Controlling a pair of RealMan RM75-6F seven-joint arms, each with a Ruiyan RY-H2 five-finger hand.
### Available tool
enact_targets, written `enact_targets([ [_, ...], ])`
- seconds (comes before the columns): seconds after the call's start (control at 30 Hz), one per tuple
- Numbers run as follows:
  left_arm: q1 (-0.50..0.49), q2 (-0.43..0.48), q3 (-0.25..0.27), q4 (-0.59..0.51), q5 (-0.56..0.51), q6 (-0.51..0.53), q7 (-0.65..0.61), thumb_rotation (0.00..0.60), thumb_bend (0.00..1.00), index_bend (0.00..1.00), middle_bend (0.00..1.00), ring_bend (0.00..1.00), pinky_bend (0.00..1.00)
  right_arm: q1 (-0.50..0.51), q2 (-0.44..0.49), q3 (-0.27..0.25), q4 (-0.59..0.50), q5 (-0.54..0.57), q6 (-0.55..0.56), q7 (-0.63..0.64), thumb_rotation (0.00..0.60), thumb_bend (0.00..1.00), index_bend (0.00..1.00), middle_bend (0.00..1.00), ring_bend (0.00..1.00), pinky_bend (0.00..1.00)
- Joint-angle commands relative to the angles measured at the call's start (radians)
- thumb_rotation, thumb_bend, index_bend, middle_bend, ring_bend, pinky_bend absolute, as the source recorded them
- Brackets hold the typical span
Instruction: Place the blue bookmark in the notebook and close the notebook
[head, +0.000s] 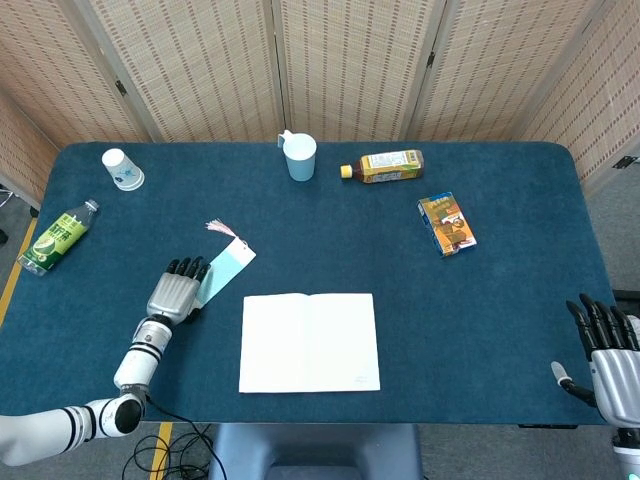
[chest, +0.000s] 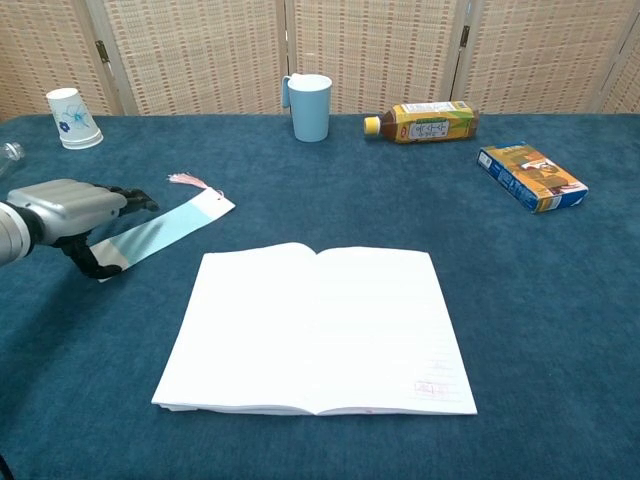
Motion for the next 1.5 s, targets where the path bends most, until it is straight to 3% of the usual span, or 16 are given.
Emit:
enact_targets([
  [0.03,-0.002,0.009,-0.022,0.014,-0.033,-0.005,-0.003,0.600,0.36,0.00,0.01,0.00,0.11,-0.002,0.001,-0.001,-0.001,-0.001,0.003,0.000,0.600,0.21,0.00,0.03,0.00,0.00],
  [0.27,0.000,0.072,-0.084,-0.059,-0.098,-0.099,-0.129,0.600,0.36,0.01,0.01,0.00,0.11,-0.003,0.001,-0.001,-0.001,-0.004,0.003,0.001,0.600,0.21,0.00,0.03,0.00,0.00],
  [0.47,-0.026,0.068,-0.092,-0.046,-0.123,-0.129,-0.147,0.600,0.36,0.04,0.02,0.00,0.11,-0.005,0.003,-0.001,0.000,-0.003,0.007,0.002,0.600,0.21,0.00,0.03,0.00,0.00],
  [0.63,-0.051,0.061,-0.099,-0.031,-0.169,-0.154,-0.153,0.571,0.37,0.07,0.09,0.00,0.11,-0.007,0.002,0.000,0.002,0.002,0.005,0.006,0.600,0.21,0.00,0.03,0.00,0.00],
  [0.83,-0.075,0.052,-0.088,-0.015,-0.207,-0.172,-0.151,0.494,0.43,0.10,0.13,0.00,0.11,-0.004,0.000,0.002,0.003,0.005,-0.001,0.005,0.600,0.21,0.00,0.03,0.00,0.00],
  [1.1,-0.096,0.051,-0.066,-0.018,-0.236,-0.181,-0.146,0.481,0.43,0.10,0.13,0.00,0.11,-0.001,-0.001,0.004,0.003,0.010,-0.008,0.003,0.600,0.21,0.00,0.03,0.00,0.00],
  [1.27,-0.111,0.054,-0.054,-0.023,-0.256,-0.179,-0.137,0.423,0.43,0.10,0.13,0.00,0.11,-0.001,-0.002,0.003,0.001,0.009,-0.009,0.001,0.600,0.21,0.00,0.03,0.00,0.00],
  [1.5,-0.130,0.049,-0.041,-0.014,-0.286,-0.169,-0.122,0.423,0.43,0.10,0.13,0.00,0.11,-0.004,0.000,0.003,-0.001,0.010,-0.005,0.000,0.600,0.21,0.00,0.03,0.00,0.00],
])
